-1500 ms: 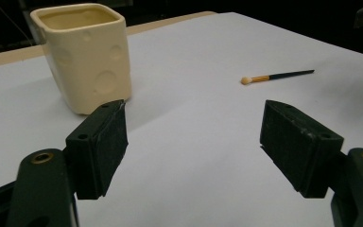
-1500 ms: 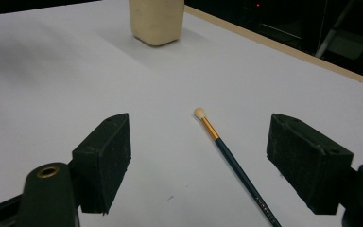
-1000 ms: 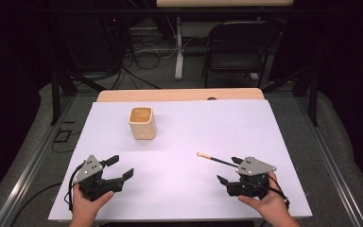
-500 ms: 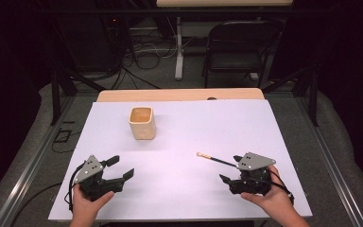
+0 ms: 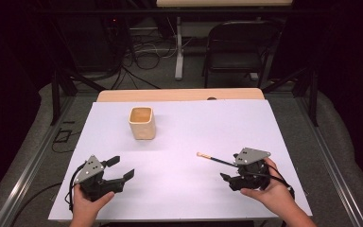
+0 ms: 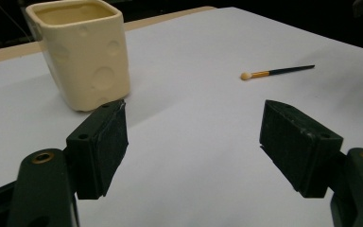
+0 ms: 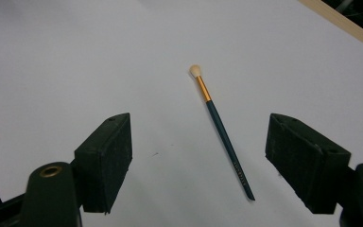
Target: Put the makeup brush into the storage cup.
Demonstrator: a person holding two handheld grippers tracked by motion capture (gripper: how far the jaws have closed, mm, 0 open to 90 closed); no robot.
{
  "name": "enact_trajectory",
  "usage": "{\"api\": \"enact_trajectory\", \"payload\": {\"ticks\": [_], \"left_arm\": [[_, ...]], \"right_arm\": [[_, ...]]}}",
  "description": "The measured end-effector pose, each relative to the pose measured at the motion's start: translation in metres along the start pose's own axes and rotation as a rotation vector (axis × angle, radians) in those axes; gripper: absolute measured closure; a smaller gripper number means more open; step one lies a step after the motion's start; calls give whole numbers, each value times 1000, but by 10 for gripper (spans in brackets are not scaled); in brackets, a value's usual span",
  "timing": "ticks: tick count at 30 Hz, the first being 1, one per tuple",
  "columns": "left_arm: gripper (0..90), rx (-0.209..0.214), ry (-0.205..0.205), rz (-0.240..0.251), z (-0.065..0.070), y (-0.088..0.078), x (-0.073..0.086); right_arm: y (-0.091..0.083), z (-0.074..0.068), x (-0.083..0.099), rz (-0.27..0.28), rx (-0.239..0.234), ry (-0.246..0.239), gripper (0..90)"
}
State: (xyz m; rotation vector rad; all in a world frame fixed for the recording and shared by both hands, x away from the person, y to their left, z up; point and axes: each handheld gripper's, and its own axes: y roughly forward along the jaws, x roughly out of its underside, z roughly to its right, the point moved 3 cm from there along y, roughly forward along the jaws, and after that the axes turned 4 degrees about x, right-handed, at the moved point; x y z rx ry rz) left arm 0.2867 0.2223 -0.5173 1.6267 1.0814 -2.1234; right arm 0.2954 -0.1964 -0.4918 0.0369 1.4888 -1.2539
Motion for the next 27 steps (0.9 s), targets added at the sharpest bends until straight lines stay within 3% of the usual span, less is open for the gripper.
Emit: {"api": "enact_trajectory", "payload": {"ticks": [27], "left_arm": [[246, 2, 6, -9, 1, 1, 1]], "right_arm": [[16, 11, -28, -153, -13, -100, 174]]}}
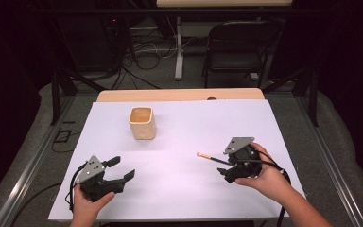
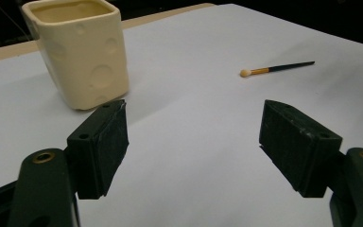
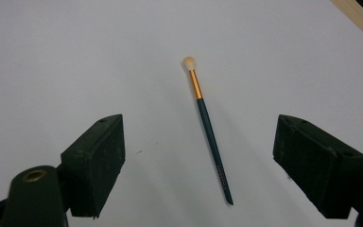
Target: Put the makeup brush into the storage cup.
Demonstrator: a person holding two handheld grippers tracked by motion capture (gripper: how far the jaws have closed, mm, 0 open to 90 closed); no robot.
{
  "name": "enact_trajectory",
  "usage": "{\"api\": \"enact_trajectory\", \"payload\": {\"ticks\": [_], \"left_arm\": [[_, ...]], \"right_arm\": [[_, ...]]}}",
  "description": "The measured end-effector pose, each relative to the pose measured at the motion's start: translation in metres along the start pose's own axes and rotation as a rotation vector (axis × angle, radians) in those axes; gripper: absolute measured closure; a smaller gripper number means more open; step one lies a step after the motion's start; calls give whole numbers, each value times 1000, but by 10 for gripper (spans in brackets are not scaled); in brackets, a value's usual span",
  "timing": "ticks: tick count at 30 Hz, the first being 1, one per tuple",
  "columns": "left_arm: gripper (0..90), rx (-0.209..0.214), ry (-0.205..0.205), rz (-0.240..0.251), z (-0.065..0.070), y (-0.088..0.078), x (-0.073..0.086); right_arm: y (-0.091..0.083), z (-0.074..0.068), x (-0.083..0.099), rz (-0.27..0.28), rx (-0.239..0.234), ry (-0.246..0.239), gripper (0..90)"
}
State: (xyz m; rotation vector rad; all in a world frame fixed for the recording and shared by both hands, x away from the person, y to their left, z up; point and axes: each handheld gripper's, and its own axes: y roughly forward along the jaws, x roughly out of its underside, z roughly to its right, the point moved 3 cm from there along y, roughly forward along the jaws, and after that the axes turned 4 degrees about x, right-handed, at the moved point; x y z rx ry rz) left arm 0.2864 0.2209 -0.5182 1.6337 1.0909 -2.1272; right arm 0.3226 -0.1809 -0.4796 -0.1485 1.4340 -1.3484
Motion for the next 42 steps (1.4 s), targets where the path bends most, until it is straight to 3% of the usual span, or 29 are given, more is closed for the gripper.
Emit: {"api": "enact_trajectory", "payload": {"ticks": [18, 42], "left_arm": [[247, 1, 2, -4, 0, 0, 0], [253, 4, 5, -11, 0, 1, 1]], "right_arm": [[18, 6, -9, -84, -25, -48, 160], [32, 19, -15, -187, -62, -50, 151]]}}
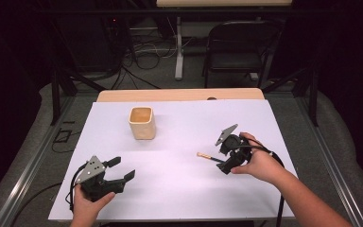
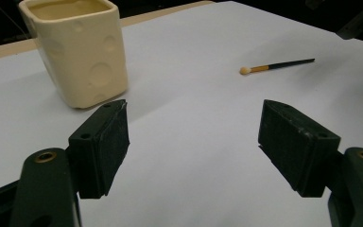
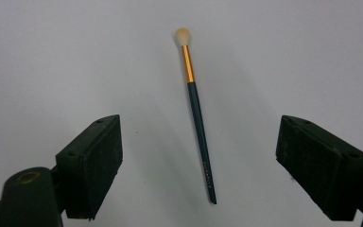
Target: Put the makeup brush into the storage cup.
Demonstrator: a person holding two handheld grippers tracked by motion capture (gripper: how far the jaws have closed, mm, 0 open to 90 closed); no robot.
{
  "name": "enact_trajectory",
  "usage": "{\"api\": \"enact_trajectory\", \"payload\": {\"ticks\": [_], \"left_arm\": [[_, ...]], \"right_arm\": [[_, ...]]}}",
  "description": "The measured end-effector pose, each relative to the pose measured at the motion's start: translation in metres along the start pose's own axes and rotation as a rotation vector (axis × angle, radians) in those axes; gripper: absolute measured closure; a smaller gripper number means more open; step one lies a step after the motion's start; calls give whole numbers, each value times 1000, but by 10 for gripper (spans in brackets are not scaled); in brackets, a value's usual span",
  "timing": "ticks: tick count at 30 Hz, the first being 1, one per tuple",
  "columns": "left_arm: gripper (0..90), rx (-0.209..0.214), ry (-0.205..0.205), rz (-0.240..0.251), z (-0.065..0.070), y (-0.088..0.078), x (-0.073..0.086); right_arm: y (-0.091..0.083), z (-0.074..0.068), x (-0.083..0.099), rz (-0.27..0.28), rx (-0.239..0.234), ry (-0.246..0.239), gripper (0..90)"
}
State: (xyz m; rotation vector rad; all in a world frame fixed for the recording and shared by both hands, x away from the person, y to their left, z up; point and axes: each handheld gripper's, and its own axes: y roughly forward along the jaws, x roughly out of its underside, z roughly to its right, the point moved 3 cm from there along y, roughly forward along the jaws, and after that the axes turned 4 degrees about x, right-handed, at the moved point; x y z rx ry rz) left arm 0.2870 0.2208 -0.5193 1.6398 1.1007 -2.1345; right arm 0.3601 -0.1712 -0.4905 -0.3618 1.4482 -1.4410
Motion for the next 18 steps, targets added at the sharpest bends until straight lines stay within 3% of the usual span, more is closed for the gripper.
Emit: {"api": "enact_trajectory", "payload": {"ticks": [15, 18], "left_arm": [[255, 0, -1, -5, 0, 1, 0], [255, 2, -1, -6, 0, 1, 1]], "right_arm": [[4, 7, -7, -60, -10, -14, 146], [8, 7, -8, -79, -9, -35, 146]]}}
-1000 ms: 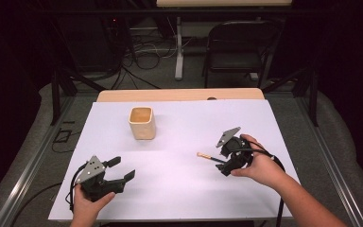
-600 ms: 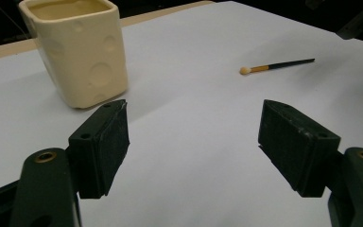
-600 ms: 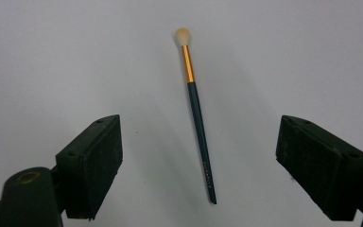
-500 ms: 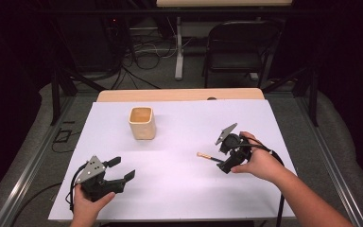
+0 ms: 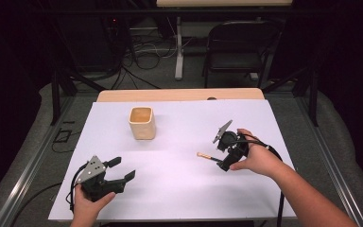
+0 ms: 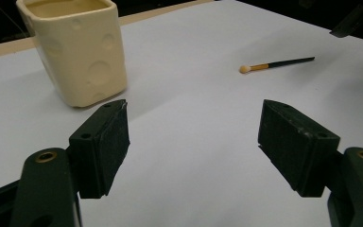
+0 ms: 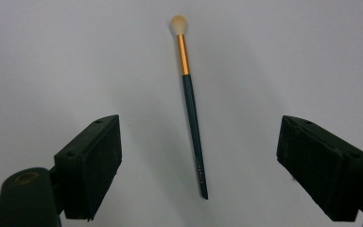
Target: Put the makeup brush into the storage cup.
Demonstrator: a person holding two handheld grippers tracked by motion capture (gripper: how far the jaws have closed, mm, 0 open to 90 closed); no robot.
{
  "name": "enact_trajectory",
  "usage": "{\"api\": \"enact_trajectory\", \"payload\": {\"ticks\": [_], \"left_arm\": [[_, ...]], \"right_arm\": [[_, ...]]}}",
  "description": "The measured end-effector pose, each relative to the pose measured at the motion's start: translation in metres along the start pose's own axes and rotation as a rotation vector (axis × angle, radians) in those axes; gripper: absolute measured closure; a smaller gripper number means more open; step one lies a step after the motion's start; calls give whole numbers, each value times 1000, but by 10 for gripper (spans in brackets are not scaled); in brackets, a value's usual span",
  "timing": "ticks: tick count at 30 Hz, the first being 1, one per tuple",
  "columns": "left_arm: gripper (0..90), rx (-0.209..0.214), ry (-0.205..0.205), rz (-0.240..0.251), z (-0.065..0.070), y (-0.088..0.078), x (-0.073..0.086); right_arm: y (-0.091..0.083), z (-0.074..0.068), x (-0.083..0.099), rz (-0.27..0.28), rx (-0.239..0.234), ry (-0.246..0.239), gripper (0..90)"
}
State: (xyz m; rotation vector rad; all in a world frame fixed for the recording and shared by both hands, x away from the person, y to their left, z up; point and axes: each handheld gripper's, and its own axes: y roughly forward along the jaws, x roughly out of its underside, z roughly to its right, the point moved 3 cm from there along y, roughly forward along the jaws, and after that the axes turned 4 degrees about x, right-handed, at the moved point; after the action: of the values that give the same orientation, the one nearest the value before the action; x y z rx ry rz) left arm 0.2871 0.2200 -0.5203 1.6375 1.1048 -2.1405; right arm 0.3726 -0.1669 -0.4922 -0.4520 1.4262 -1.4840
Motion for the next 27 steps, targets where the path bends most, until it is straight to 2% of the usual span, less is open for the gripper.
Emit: {"api": "enact_trajectory", "payload": {"ticks": [3, 9, 10, 12, 16, 20, 27], "left_arm": [[255, 1, -1, 2, 0, 0, 0], [255, 0, 1, -2, 0, 0, 0], [255, 0, 1, -2, 0, 0, 0], [255, 2, 0, -1, 0, 0, 0], [255, 1, 0, -1, 0, 1, 0], [255, 1, 0, -1, 0, 1, 0], [255, 0, 1, -4, 0, 1, 1]], "right_arm": [[3, 0, -2, -19, -4, -3, 149], [9, 1, -5, -16, -8, -21, 162], [8, 0, -5, -38, -9, -22, 168], [10, 1, -7, -47, -13, -38, 191], [14, 1, -8, -44, -13, -47, 202], [17, 1, -10, -68, -14, -58, 224], [23, 0, -13, -77, -16, -69, 227]]}}
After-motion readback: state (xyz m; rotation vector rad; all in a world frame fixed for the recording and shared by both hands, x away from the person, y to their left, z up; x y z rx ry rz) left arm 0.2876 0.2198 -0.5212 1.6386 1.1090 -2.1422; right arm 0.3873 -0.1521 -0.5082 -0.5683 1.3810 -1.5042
